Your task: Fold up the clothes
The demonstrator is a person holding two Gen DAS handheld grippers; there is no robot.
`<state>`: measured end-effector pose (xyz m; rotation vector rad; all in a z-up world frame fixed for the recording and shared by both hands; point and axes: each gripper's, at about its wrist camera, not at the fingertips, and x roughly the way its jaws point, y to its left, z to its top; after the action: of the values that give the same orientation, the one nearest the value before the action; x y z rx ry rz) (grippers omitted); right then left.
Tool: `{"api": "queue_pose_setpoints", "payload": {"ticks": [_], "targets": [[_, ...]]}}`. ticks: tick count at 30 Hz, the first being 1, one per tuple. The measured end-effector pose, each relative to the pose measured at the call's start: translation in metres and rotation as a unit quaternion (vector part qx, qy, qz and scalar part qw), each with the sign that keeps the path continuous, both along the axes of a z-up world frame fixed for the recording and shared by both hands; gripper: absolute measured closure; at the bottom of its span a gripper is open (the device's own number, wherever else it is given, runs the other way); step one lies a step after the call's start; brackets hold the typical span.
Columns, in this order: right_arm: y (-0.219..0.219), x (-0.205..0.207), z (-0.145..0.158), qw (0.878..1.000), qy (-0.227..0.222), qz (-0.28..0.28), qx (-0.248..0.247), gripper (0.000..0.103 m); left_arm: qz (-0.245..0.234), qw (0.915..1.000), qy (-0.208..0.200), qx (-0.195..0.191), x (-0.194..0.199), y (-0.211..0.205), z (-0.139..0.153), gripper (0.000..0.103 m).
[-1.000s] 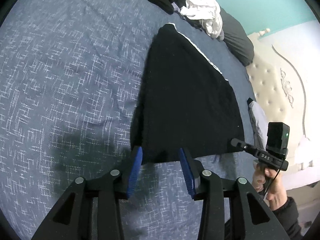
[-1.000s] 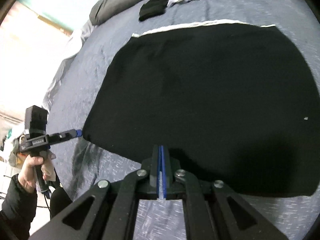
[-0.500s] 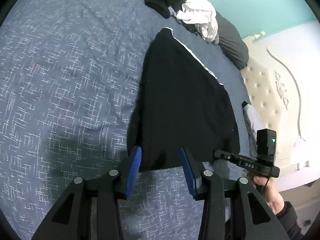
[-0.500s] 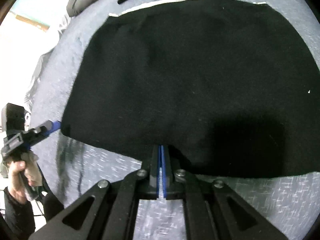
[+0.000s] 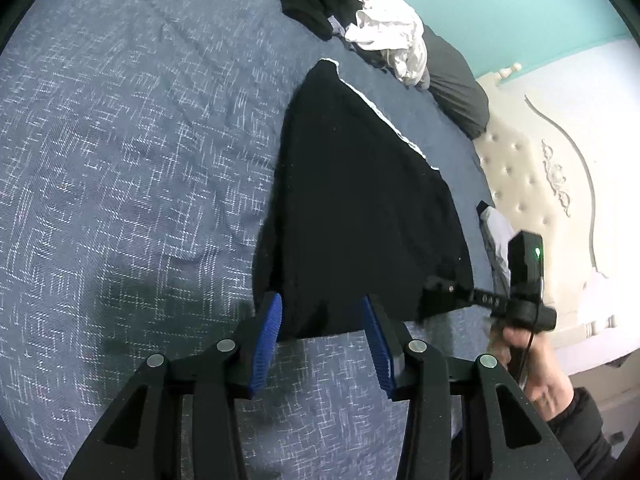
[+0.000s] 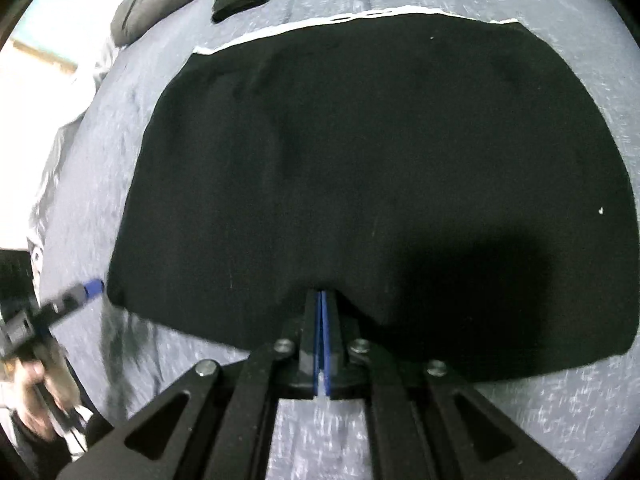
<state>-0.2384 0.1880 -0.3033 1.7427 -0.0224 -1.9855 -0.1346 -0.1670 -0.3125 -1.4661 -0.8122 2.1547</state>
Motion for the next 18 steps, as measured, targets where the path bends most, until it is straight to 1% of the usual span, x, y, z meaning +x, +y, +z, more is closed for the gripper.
{"api": "queue_pose_setpoints", "payload": {"ticks": [3,6,18], "targets": [[-0.008,-0.008,-0.012,1.0,-0.016,0.003,0.015,0.103,-0.002,1.0,0.001,0.001,-0.001,-0.001,0.0,0.057],[-0.01,-0.02,-0.004,1.0,-0.005,-0.014,0.006,0.102,-0.003,1.0,0.001,0.001,0.0,-0.003,-0.001,0.057],[-0.021,-0.046,-0.006,0.999,0.006,-0.034,0.008,0.103,-0.003,1.0,0.003,-0.004,0.0,-0.011,0.003,0.057]]}}
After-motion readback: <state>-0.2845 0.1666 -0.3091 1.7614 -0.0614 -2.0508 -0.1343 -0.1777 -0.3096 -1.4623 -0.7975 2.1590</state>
